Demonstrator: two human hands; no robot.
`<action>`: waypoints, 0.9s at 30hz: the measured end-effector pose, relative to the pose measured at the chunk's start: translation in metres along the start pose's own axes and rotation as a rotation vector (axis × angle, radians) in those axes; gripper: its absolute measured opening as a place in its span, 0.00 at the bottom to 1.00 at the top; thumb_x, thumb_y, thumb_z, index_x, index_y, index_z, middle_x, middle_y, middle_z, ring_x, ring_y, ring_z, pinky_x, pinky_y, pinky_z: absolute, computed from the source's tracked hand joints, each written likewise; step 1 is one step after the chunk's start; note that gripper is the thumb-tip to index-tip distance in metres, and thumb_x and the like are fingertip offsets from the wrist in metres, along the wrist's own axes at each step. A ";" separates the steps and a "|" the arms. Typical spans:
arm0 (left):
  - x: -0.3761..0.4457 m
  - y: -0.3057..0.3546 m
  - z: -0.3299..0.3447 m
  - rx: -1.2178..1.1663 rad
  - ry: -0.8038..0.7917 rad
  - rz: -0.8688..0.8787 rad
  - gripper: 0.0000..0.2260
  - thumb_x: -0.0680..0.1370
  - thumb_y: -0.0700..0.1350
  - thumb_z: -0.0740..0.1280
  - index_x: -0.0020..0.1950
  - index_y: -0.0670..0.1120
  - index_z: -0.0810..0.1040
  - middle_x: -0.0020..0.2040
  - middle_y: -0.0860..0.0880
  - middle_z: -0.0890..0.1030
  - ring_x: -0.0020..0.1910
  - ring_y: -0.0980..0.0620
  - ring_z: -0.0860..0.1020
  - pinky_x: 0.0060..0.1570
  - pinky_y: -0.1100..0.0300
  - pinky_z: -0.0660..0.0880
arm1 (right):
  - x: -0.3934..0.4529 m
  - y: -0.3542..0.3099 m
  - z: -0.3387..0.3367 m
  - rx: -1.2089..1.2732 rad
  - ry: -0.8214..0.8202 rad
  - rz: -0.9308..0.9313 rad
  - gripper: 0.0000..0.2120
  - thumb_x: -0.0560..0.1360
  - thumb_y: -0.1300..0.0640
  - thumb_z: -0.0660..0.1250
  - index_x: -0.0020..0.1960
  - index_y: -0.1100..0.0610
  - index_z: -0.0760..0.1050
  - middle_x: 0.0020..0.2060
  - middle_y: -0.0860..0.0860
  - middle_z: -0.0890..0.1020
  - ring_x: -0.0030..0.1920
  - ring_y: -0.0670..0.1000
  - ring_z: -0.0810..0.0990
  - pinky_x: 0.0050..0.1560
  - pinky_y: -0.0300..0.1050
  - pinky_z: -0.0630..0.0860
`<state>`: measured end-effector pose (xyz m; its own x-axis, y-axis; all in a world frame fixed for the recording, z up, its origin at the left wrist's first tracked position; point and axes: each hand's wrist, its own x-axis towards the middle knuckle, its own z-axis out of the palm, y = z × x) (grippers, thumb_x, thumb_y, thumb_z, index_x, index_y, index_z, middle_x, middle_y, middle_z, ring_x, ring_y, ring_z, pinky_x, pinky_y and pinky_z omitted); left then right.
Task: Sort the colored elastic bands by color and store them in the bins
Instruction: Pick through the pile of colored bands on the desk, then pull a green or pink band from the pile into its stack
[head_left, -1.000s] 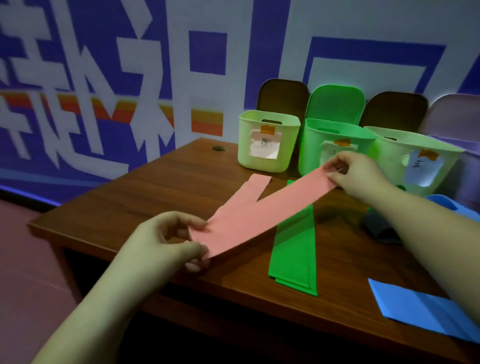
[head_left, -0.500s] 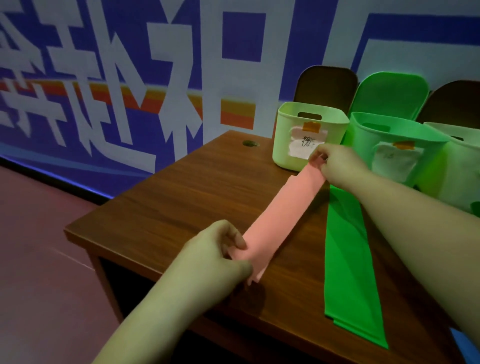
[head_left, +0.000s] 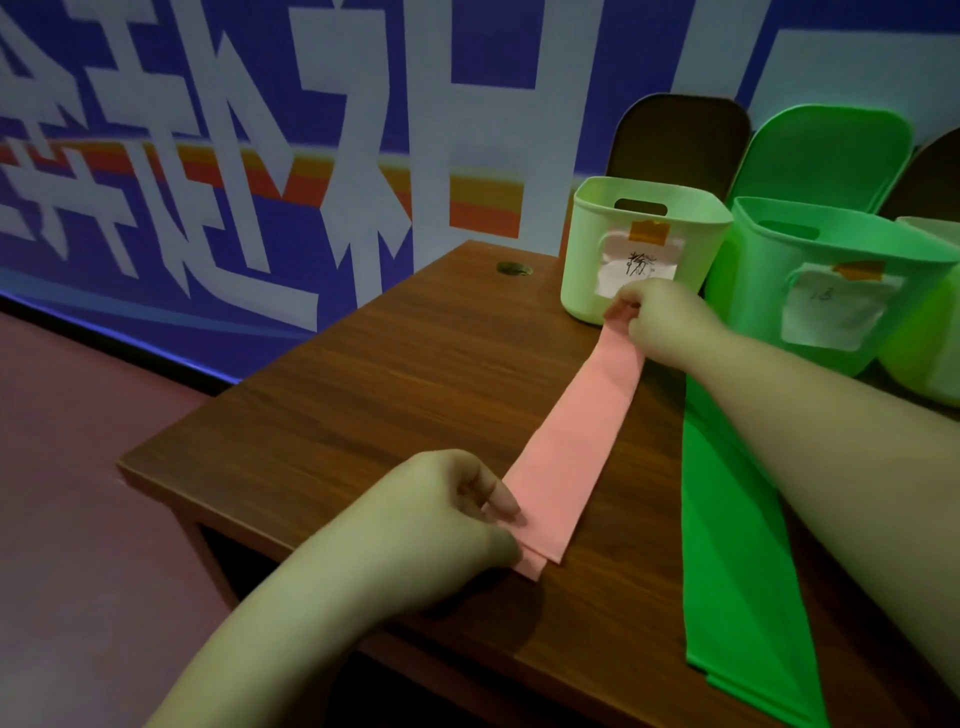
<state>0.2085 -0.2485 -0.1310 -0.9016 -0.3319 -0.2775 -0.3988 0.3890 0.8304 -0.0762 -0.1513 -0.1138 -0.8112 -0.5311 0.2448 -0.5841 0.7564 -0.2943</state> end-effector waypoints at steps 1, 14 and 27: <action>0.000 -0.001 0.002 0.019 0.014 0.009 0.05 0.70 0.43 0.72 0.44 0.51 0.80 0.33 0.52 0.79 0.25 0.57 0.73 0.29 0.64 0.68 | 0.000 0.001 0.003 -0.013 -0.004 0.001 0.18 0.75 0.68 0.58 0.53 0.50 0.79 0.61 0.54 0.77 0.59 0.57 0.75 0.57 0.52 0.75; 0.000 0.000 0.003 0.152 0.126 0.005 0.06 0.73 0.49 0.67 0.39 0.52 0.83 0.37 0.50 0.83 0.32 0.52 0.80 0.35 0.56 0.79 | -0.020 0.009 0.001 -0.140 -0.161 -0.009 0.14 0.77 0.57 0.63 0.62 0.52 0.76 0.60 0.54 0.77 0.55 0.54 0.76 0.49 0.43 0.71; 0.036 0.075 0.055 0.325 0.163 0.252 0.08 0.76 0.52 0.67 0.54 0.53 0.78 0.52 0.53 0.79 0.47 0.56 0.77 0.46 0.59 0.76 | -0.105 0.096 -0.103 -0.161 -0.232 0.083 0.18 0.76 0.51 0.66 0.65 0.51 0.72 0.65 0.53 0.74 0.64 0.54 0.72 0.62 0.47 0.69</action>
<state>0.1370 -0.1840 -0.1048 -0.9497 -0.3127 0.0158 -0.2251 0.7169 0.6598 -0.0440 0.0168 -0.0725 -0.8516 -0.5243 0.0033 -0.5188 0.8417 -0.1494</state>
